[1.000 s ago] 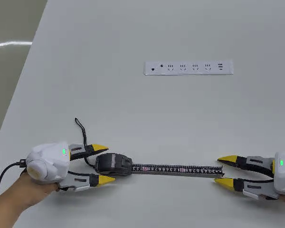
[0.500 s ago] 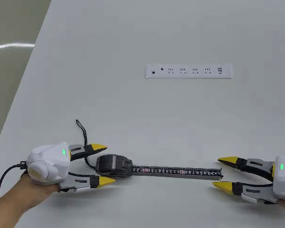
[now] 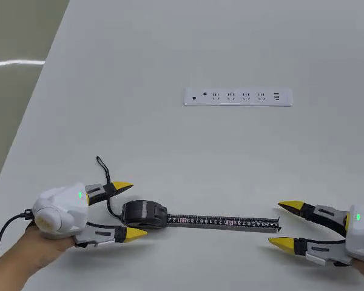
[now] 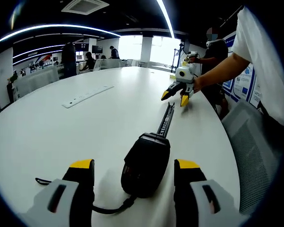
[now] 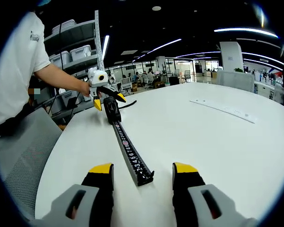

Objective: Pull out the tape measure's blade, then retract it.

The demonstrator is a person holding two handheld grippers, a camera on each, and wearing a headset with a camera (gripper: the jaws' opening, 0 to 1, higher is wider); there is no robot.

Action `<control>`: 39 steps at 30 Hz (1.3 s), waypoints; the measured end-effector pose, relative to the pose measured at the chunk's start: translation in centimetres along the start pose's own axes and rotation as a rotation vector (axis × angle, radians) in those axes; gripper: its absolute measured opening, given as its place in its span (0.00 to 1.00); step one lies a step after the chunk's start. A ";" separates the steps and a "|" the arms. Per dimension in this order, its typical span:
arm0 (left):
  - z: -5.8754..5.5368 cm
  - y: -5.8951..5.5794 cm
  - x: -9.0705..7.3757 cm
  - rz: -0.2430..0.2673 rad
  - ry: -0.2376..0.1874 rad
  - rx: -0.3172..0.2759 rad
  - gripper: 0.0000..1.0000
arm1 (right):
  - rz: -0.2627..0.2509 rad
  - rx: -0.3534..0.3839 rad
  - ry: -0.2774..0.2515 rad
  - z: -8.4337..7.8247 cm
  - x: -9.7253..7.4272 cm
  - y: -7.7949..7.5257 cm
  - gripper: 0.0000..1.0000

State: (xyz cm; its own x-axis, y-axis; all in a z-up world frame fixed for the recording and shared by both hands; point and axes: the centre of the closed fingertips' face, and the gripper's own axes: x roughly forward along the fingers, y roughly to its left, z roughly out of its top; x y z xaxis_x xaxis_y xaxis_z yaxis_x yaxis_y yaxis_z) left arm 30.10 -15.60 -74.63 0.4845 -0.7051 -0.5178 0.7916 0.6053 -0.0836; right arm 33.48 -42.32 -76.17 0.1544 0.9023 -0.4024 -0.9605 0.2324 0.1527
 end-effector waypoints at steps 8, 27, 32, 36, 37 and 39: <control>0.4 0.2 -0.3 0.027 -0.019 -0.008 0.69 | -0.014 0.013 0.004 0.0 0.2 0.3 0.53; 0.6 -0.2 -0.9 0.064 -0.042 -0.051 0.78 | -0.085 0.047 0.008 0.5 0.1 0.5 0.65; 0.5 -0.1 -1.1 0.084 -0.047 -0.056 0.79 | -0.112 0.061 0.004 0.5 -0.2 0.4 0.69; 0.4 -0.1 -1.3 0.093 -0.048 -0.063 0.79 | -0.120 0.069 0.011 0.4 -0.2 0.4 0.71; 0.4 -0.1 -1.3 0.093 -0.050 -0.066 0.79 | -0.121 0.073 0.010 0.4 -0.2 0.5 0.71; 0.4 -0.2 -1.3 0.093 -0.048 -0.066 0.78 | -0.122 0.075 0.009 0.5 -0.2 0.5 0.71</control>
State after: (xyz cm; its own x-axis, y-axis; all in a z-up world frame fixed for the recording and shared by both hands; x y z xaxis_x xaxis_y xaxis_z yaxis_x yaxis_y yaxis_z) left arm 29.42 -14.90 -73.61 0.5733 -0.6603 -0.4851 0.7168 0.6910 -0.0936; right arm 33.12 -42.23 -75.61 0.2663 0.8625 -0.4304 -0.9148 0.3669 0.1692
